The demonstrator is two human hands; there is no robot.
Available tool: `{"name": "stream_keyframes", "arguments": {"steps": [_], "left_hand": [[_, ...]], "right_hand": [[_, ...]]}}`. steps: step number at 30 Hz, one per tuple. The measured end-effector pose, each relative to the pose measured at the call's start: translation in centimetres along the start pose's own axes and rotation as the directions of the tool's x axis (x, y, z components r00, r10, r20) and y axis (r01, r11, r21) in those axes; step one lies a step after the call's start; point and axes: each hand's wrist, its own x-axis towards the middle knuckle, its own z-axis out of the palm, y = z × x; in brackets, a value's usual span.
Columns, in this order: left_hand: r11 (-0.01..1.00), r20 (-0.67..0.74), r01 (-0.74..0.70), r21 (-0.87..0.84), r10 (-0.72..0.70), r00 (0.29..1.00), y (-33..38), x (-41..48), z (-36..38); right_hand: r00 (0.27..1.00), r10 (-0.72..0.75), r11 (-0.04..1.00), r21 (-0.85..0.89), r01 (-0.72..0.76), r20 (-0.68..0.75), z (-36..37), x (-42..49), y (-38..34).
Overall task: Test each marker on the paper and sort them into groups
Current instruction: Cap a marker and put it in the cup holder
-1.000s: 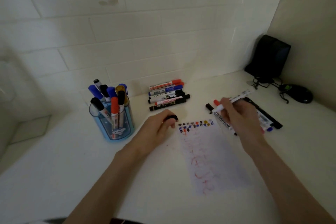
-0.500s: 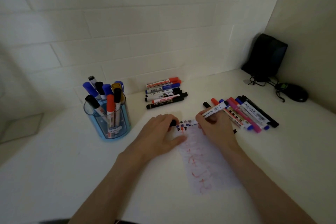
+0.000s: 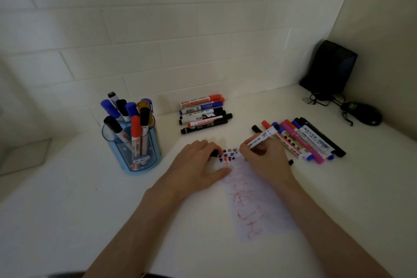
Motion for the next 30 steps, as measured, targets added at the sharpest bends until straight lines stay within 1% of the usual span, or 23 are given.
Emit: {"name": "stream_keyframes", "arguments": {"steps": [2, 5, 9, 13, 17, 19, 21, 23, 25, 27, 30], "left_hand": [[1.0, 0.007, 0.002, -0.006, -0.002, 1.0, 0.0, 0.0, 0.0], [1.0, 0.014, 0.006, 0.002, -0.006, 1.0, 0.0, 0.0, -0.1], [1.0, 0.019, 0.01, 0.009, -0.01, 1.0, 0.1, 0.0, -0.1], [1.0, 0.019, 0.004, 0.008, -0.004, 1.0, 0.0, 0.0, -0.1], [1.0, 0.028, 0.006, 0.004, -0.006, 1.0, 0.0, 0.0, -0.1], [1.0, 0.033, 0.008, 0.012, -0.008, 0.999, 0.0, 0.0, -0.2], [1.0, 0.027, -0.004, 0.008, 0.004, 1.0, 0.0, 0.0, -0.2], [0.997, -0.023, -0.036, -0.066, 0.035, 0.999, 0.0, -0.2, -0.3], [0.983, -0.097, -0.053, -0.175, 0.037, 0.995, 0.0, -0.3, -0.4], [0.962, -0.136, -0.016, -0.274, -0.023, 0.99, -0.1, -0.3, -0.6], [0.903, -0.125, 0.062, -0.425, -0.126, 0.984, 0.0, 0.0, -0.7]], "right_hand": [[1.0, -0.004, 1.0, -0.019, 0.004, 0.002, 0.0, 0.0, 0.0], [1.0, 0.014, 1.0, 0.027, -0.014, -0.021, -0.1, 0.1, 0.0], [1.0, 0.013, 1.0, -0.009, -0.013, 0.022, 0.0, 0.1, 0.0], [1.0, 0.015, 1.0, 0.023, -0.015, -0.008, -0.1, 0.0, -0.1], [0.999, 0.032, 0.999, -0.025, -0.031, 0.02, 0.0, 0.1, -0.2], [0.997, 0.081, 0.996, 0.026, -0.081, 0.001, 0.0, 0.2, -0.2], [0.988, 0.149, 0.972, 0.188, -0.141, -0.031, -0.5, 0.4, -0.2], [0.985, 0.171, 0.93, 0.336, -0.148, -0.038, -1.2, 0.5, -0.5], [0.988, 0.148, 0.901, 0.417, -0.117, -0.044, -1.7, 0.6, -1.0], [0.993, 0.115, 0.888, 0.451, -0.086, -0.038, -1.8, 0.5, -1.4], [0.999, 0.05, 0.893, 0.447, -0.052, 0.016, -1.7, 0.2, -1.9]]}}
